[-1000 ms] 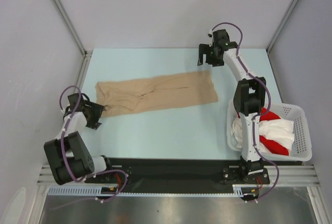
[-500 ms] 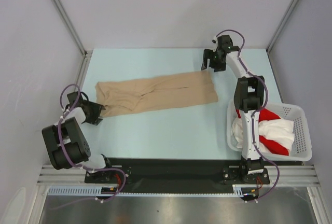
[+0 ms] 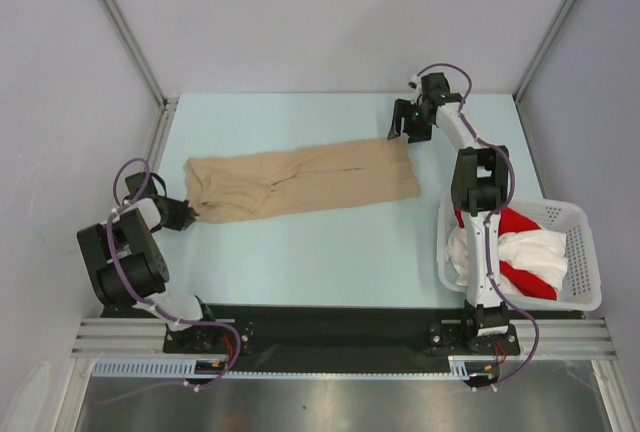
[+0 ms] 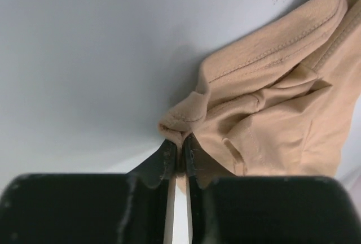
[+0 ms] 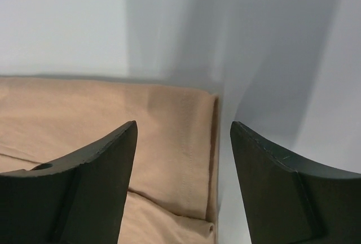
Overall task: Fold and stack the t-shirts
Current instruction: Fold the tshirt
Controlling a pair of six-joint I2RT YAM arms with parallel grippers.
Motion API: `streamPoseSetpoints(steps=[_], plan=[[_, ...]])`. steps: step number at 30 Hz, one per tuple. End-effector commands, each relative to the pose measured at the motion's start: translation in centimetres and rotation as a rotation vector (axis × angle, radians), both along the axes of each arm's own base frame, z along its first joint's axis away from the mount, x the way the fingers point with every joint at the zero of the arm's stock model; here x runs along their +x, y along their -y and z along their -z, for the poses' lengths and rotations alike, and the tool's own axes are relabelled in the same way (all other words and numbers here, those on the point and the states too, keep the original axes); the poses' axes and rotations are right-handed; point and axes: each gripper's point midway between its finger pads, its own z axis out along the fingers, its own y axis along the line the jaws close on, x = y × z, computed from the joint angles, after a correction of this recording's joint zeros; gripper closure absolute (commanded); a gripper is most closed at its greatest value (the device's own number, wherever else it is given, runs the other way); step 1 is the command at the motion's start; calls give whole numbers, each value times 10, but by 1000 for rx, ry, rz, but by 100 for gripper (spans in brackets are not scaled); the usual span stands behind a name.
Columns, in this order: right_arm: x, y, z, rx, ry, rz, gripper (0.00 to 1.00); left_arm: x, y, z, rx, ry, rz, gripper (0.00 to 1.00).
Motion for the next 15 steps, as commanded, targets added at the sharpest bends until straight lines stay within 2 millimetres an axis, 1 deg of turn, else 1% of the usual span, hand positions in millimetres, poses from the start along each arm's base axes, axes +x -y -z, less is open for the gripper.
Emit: streamPoseSetpoints(steps=[1, 2, 4, 5, 6, 7, 8, 9, 10, 11, 12, 13, 14, 15], plan=[[8, 7, 4, 20, 14, 12, 28, 8, -13, 3, 28, -8, 2, 94], [9, 7, 5, 15, 15, 11, 28, 10, -14, 4, 33, -11, 6, 99], [11, 9, 6, 6, 19, 17, 29, 18, -20, 3, 46, -11, 15, 100], [10, 8, 7, 12, 15, 20, 31, 20, -23, 3, 61, -17, 29, 100], [10, 5, 8, 27, 10, 16, 32, 30, -30, -4, 79, -8, 34, 100], [10, 4, 10, 34, 5, 16, 33, 33, -34, -1, 87, -21, 38, 100], [8, 3, 13, 48, -8, 20, 34, 43, -40, -8, 105, 1, 37, 100], [7, 1, 16, 56, -17, 21, 35, 48, -43, -11, 112, 12, 37, 100], [7, 0, 17, 66, -19, 23, 35, 52, -46, -8, 115, 9, 41, 100], [5, -4, 18, 85, -26, 14, 40, 64, -53, -16, 130, 33, 42, 100], [3, -6, 21, 89, -33, 9, 41, 69, -55, -17, 134, 40, 45, 99], [0, -7, 24, 84, -46, 7, 41, 74, -56, -12, 125, 36, 54, 100], [-3, -10, 24, 84, -56, 4, 43, 87, -59, -20, 131, 64, 62, 100], [-6, -10, 26, 77, -64, 0, 44, 94, -61, -21, 128, 73, 71, 100]])
